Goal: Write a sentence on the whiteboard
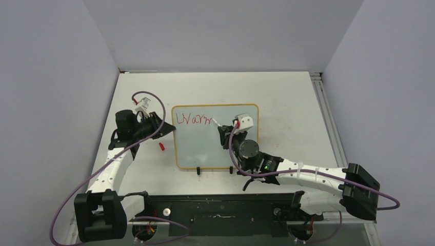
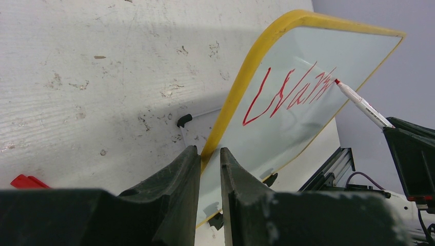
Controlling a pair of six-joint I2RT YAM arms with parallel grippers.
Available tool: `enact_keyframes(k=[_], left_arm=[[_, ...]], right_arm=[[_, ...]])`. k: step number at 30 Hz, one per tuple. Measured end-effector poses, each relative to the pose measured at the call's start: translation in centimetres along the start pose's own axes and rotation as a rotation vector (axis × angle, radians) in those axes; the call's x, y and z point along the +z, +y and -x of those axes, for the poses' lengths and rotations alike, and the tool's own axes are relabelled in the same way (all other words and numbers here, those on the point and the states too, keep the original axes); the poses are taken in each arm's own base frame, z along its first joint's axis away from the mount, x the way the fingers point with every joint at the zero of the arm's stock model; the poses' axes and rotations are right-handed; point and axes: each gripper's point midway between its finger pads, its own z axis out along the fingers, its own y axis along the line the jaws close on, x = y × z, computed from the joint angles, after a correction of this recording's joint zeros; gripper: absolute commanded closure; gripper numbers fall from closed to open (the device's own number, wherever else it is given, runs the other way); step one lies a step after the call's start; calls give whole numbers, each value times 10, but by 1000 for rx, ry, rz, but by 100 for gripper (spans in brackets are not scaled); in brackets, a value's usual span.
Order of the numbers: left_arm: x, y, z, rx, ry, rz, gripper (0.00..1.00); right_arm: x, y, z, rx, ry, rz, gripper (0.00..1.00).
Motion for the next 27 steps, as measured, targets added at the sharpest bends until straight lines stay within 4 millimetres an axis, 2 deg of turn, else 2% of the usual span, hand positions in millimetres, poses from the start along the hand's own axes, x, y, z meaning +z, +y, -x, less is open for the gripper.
enact_keyframes(k=[7,17,27], left_arm=[[0,0,0,0,0,0,81],[0,0,0,1,0,1,81],[0,1,0,1,-1,3,81]], right_arm=[[-3,-5,1,11,-6,-14,95],[-9,-10,-9,39,7,-16,95],[-14,-6,-19,48,24,-2,95]])
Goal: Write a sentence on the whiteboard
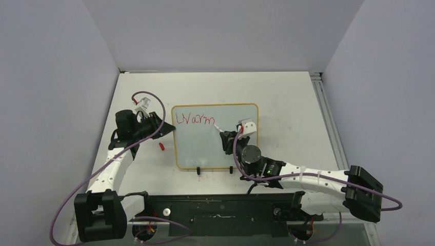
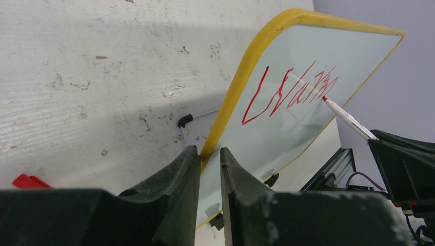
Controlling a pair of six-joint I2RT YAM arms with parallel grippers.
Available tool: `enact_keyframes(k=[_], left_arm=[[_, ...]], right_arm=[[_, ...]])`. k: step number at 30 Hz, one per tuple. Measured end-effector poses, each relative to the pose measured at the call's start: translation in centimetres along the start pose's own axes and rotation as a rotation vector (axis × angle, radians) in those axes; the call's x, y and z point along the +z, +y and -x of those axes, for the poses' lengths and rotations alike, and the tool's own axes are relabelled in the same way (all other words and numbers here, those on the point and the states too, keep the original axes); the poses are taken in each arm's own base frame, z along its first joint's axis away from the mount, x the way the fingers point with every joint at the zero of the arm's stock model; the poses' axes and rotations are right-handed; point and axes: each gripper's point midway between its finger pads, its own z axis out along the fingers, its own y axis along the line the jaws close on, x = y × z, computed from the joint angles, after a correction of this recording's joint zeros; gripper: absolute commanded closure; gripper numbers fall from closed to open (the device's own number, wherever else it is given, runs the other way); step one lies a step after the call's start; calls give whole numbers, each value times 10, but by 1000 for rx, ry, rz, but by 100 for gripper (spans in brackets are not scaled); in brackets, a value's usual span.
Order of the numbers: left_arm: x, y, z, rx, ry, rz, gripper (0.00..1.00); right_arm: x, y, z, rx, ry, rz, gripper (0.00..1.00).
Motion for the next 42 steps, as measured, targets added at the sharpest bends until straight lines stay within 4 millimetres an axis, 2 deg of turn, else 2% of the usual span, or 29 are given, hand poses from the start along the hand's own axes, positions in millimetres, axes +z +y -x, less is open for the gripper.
enact_keyframes(k=[7,17,42], left_arm=[[0,-1,0,-1,2,-3,81],[-1,-2,0,1,2,-7,81],[-1,-2,-1,1,3,-7,81]], right_arm=[[-7,1,5,-9,-3,4,95],[-22,-12,34,-9,-57,-28,95],[-17,-34,34,-41,-54,-106,95]])
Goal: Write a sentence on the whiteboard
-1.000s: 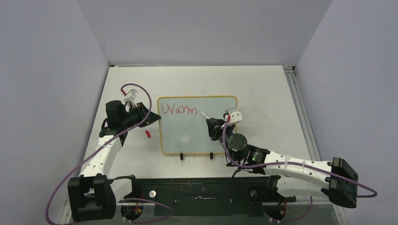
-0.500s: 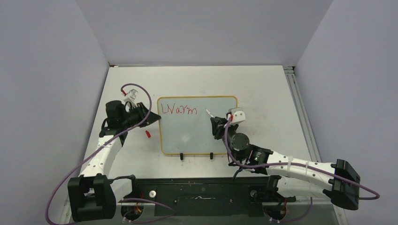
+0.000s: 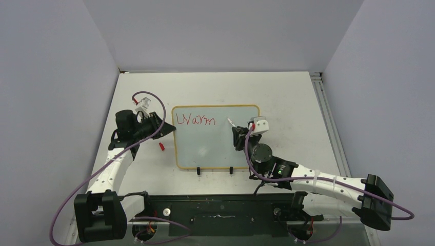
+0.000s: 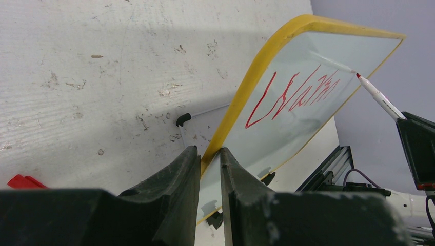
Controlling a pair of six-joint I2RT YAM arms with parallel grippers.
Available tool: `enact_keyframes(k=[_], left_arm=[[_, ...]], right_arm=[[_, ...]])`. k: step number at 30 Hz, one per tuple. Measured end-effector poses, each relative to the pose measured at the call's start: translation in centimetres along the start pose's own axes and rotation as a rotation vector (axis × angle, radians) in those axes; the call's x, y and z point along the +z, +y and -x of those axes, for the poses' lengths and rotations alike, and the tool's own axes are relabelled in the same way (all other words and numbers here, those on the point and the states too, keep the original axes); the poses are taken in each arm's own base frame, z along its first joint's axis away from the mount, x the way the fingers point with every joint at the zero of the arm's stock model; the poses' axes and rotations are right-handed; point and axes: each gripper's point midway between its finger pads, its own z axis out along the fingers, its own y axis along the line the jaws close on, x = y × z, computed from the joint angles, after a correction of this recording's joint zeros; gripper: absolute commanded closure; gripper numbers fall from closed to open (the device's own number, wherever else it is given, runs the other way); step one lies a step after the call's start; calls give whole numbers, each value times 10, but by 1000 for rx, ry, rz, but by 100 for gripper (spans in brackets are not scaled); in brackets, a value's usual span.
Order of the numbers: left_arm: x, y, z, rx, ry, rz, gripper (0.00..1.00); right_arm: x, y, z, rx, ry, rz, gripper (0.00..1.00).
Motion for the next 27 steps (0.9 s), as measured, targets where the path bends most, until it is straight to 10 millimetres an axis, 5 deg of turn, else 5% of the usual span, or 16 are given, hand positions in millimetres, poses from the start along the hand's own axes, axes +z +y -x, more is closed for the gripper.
enact_keyframes(k=[27], left_arm=[[0,0,0,1,0,0,81]], right_arm=[[-1,0,-11,-8,34,15,95]])
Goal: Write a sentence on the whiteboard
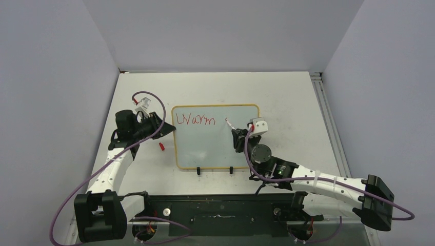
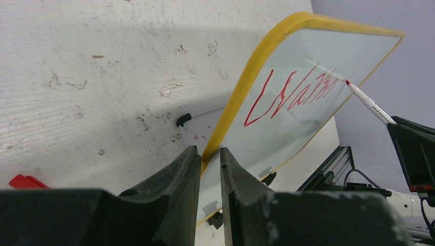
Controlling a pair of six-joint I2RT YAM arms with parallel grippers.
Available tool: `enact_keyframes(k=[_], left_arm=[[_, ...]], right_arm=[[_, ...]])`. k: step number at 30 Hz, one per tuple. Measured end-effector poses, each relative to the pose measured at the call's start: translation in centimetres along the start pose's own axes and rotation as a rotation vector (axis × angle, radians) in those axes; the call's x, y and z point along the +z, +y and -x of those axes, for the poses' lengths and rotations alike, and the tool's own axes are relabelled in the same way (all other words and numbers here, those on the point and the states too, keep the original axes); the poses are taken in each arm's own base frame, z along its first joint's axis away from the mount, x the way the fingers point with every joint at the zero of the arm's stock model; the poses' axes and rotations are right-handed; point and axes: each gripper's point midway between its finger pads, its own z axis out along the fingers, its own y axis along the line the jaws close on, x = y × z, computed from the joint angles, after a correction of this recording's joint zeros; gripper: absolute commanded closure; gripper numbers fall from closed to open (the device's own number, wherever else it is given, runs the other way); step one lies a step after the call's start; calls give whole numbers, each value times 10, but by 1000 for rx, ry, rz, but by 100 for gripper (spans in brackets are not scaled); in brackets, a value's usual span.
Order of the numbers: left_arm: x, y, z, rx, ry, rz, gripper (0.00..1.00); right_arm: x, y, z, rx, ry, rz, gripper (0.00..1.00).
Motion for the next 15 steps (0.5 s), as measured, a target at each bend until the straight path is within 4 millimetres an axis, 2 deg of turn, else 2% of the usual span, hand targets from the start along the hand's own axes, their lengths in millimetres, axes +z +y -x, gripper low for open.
enact_keyframes(k=[15], left_arm=[[0,0,0,0,0,0,81]], right_arm=[[-8,-11,-3,-1,15,-22,95]])
